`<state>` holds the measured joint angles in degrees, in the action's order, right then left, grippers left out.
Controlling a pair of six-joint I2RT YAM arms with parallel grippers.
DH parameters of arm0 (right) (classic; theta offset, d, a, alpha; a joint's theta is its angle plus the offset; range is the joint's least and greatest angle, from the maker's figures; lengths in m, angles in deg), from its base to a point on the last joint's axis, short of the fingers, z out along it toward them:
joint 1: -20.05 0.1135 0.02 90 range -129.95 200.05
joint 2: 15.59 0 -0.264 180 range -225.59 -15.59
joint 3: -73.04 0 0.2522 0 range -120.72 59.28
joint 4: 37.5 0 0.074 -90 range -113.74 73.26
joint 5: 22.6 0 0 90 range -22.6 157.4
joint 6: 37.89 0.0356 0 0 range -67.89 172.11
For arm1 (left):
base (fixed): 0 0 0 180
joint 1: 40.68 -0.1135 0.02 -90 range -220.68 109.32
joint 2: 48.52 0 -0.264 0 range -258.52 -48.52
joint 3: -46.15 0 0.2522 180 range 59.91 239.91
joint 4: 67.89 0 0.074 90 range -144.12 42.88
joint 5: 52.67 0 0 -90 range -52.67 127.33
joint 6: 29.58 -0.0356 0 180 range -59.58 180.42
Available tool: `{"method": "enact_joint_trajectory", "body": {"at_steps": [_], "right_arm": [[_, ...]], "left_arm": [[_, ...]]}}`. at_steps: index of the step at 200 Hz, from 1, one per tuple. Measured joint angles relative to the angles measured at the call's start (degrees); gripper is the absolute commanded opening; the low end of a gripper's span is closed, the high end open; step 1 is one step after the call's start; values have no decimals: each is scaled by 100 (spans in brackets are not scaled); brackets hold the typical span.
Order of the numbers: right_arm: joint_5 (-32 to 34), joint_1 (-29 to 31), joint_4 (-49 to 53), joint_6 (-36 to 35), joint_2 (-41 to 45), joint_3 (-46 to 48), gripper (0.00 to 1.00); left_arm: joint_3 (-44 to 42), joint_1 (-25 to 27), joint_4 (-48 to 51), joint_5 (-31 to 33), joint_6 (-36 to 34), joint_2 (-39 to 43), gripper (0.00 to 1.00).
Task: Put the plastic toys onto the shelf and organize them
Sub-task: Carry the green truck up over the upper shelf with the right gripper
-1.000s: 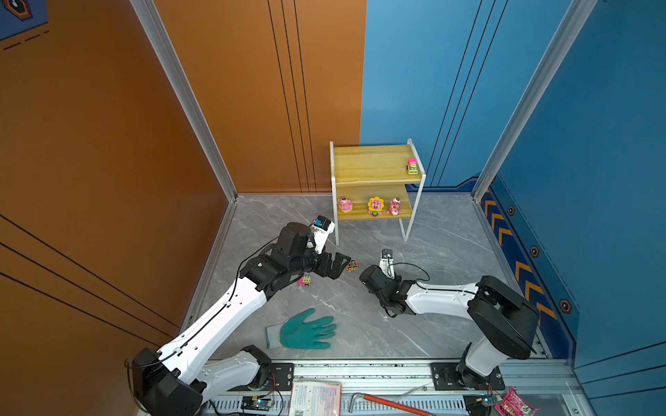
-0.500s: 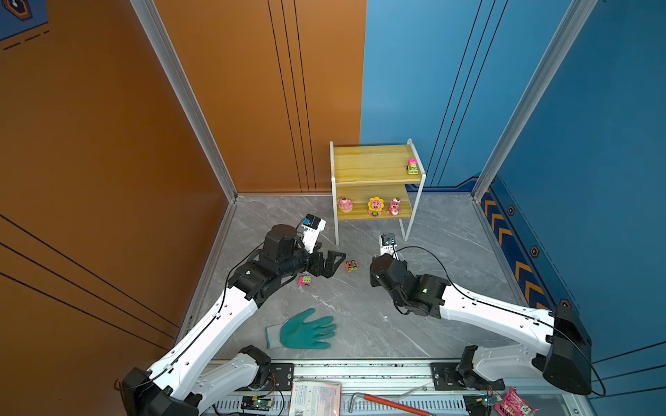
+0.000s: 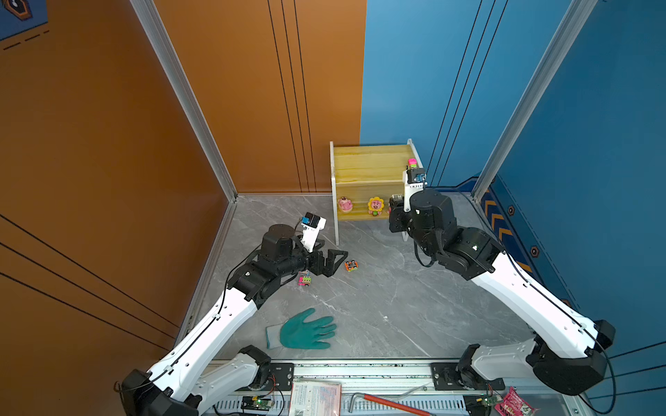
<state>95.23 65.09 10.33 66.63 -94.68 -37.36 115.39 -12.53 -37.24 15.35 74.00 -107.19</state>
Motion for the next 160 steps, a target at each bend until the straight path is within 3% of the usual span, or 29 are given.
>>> {"method": "enact_joint_trajectory", "body": {"at_steps": [34, 82, 160], "right_arm": [[-466, -527, 404, -367, -686, -981, 21], [-879, -1226, 719, -649, -1325, -1661, 21], [-1032, -1539, 640, -839, -2129, -2203, 22]], "left_arm": [[-2, 83, 0, 11, 46, -229, 99], [-37, 269, 2, 203, 81, -426, 97], [-61, 330, 0, 1086, 59, -542, 99]]}}
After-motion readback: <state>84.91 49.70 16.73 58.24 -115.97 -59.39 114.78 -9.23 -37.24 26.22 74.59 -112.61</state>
